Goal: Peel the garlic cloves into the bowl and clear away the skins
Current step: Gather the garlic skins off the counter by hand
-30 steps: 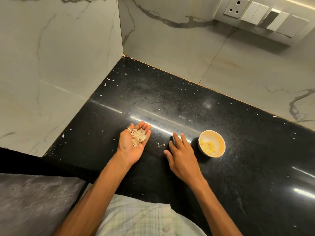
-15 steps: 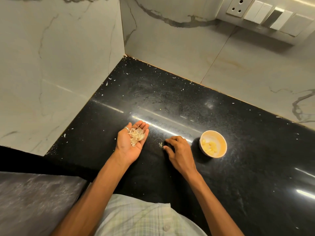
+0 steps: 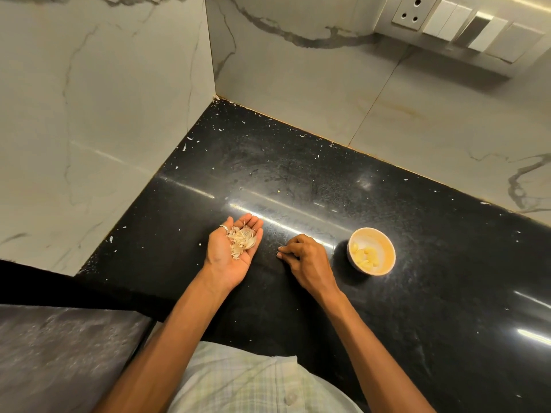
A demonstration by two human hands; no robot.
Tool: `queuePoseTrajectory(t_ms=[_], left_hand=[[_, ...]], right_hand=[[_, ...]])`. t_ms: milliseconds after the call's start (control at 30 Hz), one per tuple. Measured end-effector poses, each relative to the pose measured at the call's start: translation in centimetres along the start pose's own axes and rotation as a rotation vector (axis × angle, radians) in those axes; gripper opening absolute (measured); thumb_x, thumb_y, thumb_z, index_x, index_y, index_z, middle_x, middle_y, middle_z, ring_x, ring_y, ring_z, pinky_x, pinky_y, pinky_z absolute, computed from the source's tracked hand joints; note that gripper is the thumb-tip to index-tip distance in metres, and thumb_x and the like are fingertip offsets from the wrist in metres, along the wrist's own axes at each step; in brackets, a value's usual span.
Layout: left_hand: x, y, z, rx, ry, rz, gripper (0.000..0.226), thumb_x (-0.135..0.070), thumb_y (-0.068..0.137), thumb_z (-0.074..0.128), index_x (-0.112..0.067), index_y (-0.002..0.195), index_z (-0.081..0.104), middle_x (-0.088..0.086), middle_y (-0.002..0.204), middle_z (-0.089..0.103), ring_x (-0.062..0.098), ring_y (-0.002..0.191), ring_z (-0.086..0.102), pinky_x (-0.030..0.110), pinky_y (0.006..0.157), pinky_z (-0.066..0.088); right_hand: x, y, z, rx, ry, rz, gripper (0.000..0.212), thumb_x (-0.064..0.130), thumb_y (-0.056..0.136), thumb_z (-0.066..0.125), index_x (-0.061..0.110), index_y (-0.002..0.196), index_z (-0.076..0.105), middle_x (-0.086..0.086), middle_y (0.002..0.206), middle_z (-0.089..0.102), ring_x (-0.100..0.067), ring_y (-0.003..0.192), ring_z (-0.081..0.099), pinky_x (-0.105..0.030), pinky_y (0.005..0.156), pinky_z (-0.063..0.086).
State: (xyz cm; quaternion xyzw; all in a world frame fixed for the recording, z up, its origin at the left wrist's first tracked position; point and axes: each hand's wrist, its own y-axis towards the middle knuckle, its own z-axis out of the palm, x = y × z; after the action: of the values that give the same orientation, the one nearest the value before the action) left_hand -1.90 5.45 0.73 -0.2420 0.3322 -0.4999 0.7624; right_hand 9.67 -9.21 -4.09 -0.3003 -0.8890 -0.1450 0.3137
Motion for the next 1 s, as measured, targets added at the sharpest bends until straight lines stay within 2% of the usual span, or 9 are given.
queuePoseTrajectory(t_ms=[100, 200, 400, 500, 600, 700, 800, 900, 1000], left_hand=[[0.4, 0.2, -0.1, -0.003, 0.011, -0.011, 0.041, -0.032, 0.108, 0.038, -0.003, 0.114, 0.066, 0.011, 0.101, 0.077, 0.024, 0.107, 0.070, 0.035, 0.094, 0.055], [0.8, 0.2, -0.2, -0.010, 0.032, -0.011, 0.041, -0.031, 0.108, 0.038, -0.003, 0.113, 0.067, 0.011, 0.101, 0.077, 0.023, 0.102, 0.073, 0.034, 0.093, 0.055], [0.8, 0.1, 0.0, -0.015, 0.061, -0.005, 0.040, -0.031, 0.108, 0.038, -0.002, 0.114, 0.066, 0.011, 0.100, 0.077, 0.024, 0.109, 0.068, 0.035, 0.092, 0.058], [0.7, 0.0, -0.1, -0.022, 0.081, 0.002, 0.040, -0.030, 0.108, 0.038, -0.001, 0.115, 0.065, 0.012, 0.100, 0.077, 0.025, 0.110, 0.068, 0.035, 0.095, 0.054], [0.9, -0.1, -0.2, -0.028, 0.086, 0.008, 0.040, -0.030, 0.108, 0.038, -0.001, 0.114, 0.066, 0.013, 0.102, 0.076, 0.025, 0.109, 0.068, 0.035, 0.093, 0.054], [1.7, -0.3, -0.2, -0.030, 0.105, -0.009, 0.040, -0.031, 0.108, 0.038, -0.002, 0.115, 0.065, 0.014, 0.110, 0.073, 0.025, 0.107, 0.069, 0.035, 0.090, 0.055], [3.0, -0.6, 0.2, 0.000, 0.133, -0.048, 0.041, -0.032, 0.108, 0.039, -0.002, 0.116, 0.066, 0.013, 0.108, 0.073, 0.022, 0.097, 0.073, 0.032, 0.081, 0.061], [3.9, -1.0, 0.6, 0.052, 0.174, -0.070, 0.042, -0.032, 0.108, 0.038, -0.005, 0.101, 0.069, 0.008, 0.092, 0.075, 0.018, 0.082, 0.074, 0.027, 0.070, 0.062], [4.3, -1.1, 0.7, 0.090, 0.224, -0.068, 0.047, -0.036, 0.108, 0.036, -0.001, 0.118, 0.066, 0.012, 0.110, 0.070, 0.022, 0.097, 0.070, 0.029, 0.078, 0.057]], right_hand=[[0.0, -0.4, 0.5, -0.032, -0.049, -0.064, 0.003, 0.013, 0.087, 0.077, 0.010, 0.088, 0.078, 0.001, 0.085, 0.066, -0.013, 0.081, 0.058, -0.018, 0.073, 0.042], [-0.1, -0.4, 1.3, -0.047, -0.168, -0.133, 0.006, 0.012, 0.092, 0.070, 0.006, 0.091, 0.072, -0.005, 0.089, 0.064, -0.023, 0.084, 0.057, -0.032, 0.070, 0.048], [0.6, -0.2, 1.1, 0.041, -0.314, -0.168, 0.018, 0.014, 0.102, 0.055, 0.007, 0.085, 0.056, -0.008, 0.091, 0.056, -0.023, 0.085, 0.049, -0.036, 0.065, 0.046], [1.6, 0.6, -0.8, 0.065, -0.029, 0.076, 0.027, 0.011, 0.099, 0.053, 0.005, 0.073, 0.056, -0.010, 0.080, 0.059, -0.019, 0.078, 0.051, -0.039, 0.073, 0.046], [2.6, 1.2, -3.2, -0.009, 0.182, 0.218, 0.021, 0.017, 0.101, 0.057, 0.019, 0.081, 0.063, 0.005, 0.084, 0.064, -0.005, 0.080, 0.055, -0.019, 0.074, 0.041], [4.9, 1.5, -5.0, 0.004, 0.197, 0.130, 0.018, 0.019, 0.101, 0.059, 0.023, 0.084, 0.062, 0.015, 0.081, 0.058, 0.000, 0.078, 0.053, -0.010, 0.069, 0.037], [6.7, 1.5, -5.5, 0.012, 0.116, -0.021, 0.014, 0.015, 0.101, 0.058, 0.016, 0.090, 0.067, 0.012, 0.085, 0.059, -0.004, 0.078, 0.051, -0.011, 0.071, 0.038], [7.4, 0.7, -4.7, 0.041, 0.028, -0.151, 0.015, 0.018, 0.096, 0.058, 0.012, 0.097, 0.071, -0.001, 0.091, 0.067, -0.017, 0.085, 0.060, -0.026, 0.073, 0.046], [7.8, -0.2, -4.4, 0.052, -0.070, -0.150, 0.012, 0.017, 0.088, 0.066, 0.012, 0.095, 0.074, -0.004, 0.088, 0.067, -0.024, 0.082, 0.062, -0.040, 0.068, 0.052]])
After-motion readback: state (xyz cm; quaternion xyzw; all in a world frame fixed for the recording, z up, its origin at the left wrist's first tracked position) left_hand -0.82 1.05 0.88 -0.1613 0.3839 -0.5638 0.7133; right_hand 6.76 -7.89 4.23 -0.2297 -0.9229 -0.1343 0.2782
